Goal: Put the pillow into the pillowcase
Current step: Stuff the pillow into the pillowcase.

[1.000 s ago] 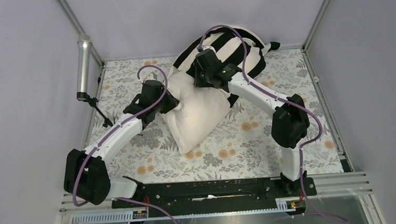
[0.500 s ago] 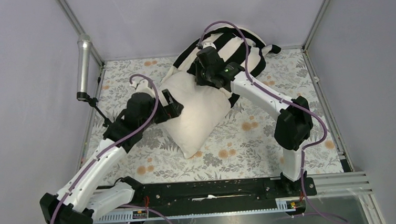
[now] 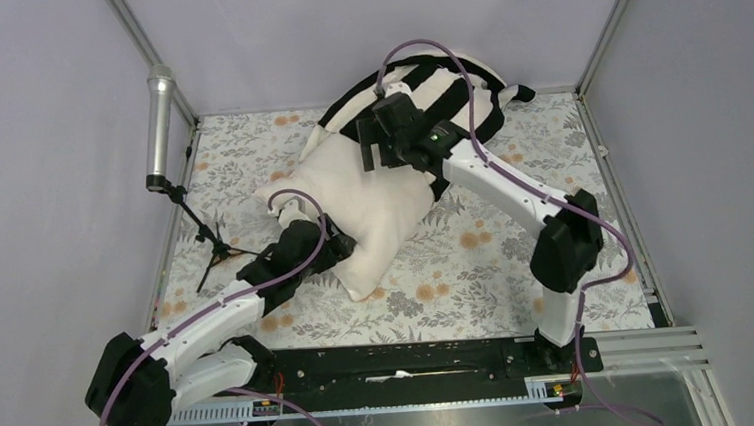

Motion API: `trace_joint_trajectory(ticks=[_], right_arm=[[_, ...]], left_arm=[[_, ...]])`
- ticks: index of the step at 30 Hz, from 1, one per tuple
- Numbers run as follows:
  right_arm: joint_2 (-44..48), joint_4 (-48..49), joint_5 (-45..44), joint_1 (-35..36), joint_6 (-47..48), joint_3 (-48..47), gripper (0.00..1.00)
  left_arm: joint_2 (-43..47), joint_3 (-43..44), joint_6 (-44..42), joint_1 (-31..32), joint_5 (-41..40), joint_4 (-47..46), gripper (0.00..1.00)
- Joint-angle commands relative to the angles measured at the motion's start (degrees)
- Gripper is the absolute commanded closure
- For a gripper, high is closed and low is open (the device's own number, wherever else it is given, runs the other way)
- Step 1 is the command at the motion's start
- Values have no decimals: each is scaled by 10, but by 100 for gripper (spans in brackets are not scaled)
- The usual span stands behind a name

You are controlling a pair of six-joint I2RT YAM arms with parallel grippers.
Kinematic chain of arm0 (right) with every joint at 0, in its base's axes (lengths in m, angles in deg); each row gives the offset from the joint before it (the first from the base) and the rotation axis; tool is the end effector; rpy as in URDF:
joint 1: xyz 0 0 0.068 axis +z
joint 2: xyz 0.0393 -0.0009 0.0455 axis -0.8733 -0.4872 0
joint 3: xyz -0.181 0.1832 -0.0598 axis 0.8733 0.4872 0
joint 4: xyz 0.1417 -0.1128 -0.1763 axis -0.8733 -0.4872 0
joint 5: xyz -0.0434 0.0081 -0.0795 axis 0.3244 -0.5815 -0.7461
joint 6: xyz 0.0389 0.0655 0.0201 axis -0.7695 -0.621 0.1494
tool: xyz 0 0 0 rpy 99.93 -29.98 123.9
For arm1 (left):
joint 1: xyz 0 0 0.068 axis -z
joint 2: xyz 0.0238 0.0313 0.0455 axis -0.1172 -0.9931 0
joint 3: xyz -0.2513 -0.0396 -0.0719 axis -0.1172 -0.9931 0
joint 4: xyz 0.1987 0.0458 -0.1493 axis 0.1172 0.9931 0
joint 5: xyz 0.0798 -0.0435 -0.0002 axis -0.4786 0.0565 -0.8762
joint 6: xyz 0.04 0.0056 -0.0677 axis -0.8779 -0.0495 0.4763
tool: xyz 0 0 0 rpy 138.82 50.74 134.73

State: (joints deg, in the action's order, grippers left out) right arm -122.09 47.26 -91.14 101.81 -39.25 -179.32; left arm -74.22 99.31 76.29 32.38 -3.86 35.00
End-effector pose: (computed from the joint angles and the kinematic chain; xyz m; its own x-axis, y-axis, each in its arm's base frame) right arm 0.3552 0.2865 0.3235 -0.5628 -0.0363 -0.8258 -0.3042 0.9380 0.1660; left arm 0.1882 -0.1340 0.1882 -0.6786 -0.4499 -0.5807 -0.0939 0.8372 -0.5388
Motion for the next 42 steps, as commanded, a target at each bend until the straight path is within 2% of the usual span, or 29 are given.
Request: trace_joint_trajectory(ticks=[1, 6, 8, 9, 12, 13, 17, 21, 23, 27, 29, 32, 33, 35, 37, 39, 41, 42], right_arm=[[111, 7, -84, 8, 31, 91, 1], [183, 71, -143, 5, 41, 232, 0], [191, 93, -163, 0, 41, 271, 4], [191, 103, -168, -3, 39, 286, 12], [187, 136, -164, -22, 36, 316, 42], [181, 146, -164, -24, 40, 320, 47], [145, 163, -162, -25, 54, 303, 49], [135, 172, -196, -25, 61, 294, 37], [131, 184, -195, -25, 70, 292, 38], [107, 160, -230, -25, 71, 264, 73], [106, 152, -262, -25, 80, 252, 82], [112, 103, -288, -24, 78, 206, 100], [115, 76, -278, -18, 74, 180, 100], [122, 34, -267, 31, 70, 120, 100], [116, -5, -257, 126, 55, 68, 100], [100, -41, -198, 213, 7, 34, 100], [100, -37, -91, 244, -43, 62, 100], [110, -13, -75, 246, -58, 97, 100]], left_arm=[[-25, -29, 35, -15, -30, -108, 39], [-13, -46, 47, -16, -31, -112, 86], [-2, -51, 50, -18, -32, -108, 98], [2, -51, 50, -18, -32, -103, 100], [16, -50, 46, -19, -32, -87, 100], [21, -50, 44, -19, -32, -83, 100], [37, -50, 38, -20, -36, -73, 100], [45, -50, 38, -21, -37, -70, 100], [45, -50, 37, -21, -35, -70, 100], [45, -46, 36, -22, -34, -65, 100], [49, -44, 34, -22, -34, -60, 100], [54, -38, 29, -22, -34, -48, 100], [55, -36, 26, -22, -36, -45, 100], [55, -31, 23, -22, -34, -51, 100], [45, -15, 21, -22, -29, -62, 100], [29, 14, 28, -18, -23, -64, 100], [23, 45, 35, 5, -34, -64, 100], [23, 56, 38, 19, -50, -63, 100]])
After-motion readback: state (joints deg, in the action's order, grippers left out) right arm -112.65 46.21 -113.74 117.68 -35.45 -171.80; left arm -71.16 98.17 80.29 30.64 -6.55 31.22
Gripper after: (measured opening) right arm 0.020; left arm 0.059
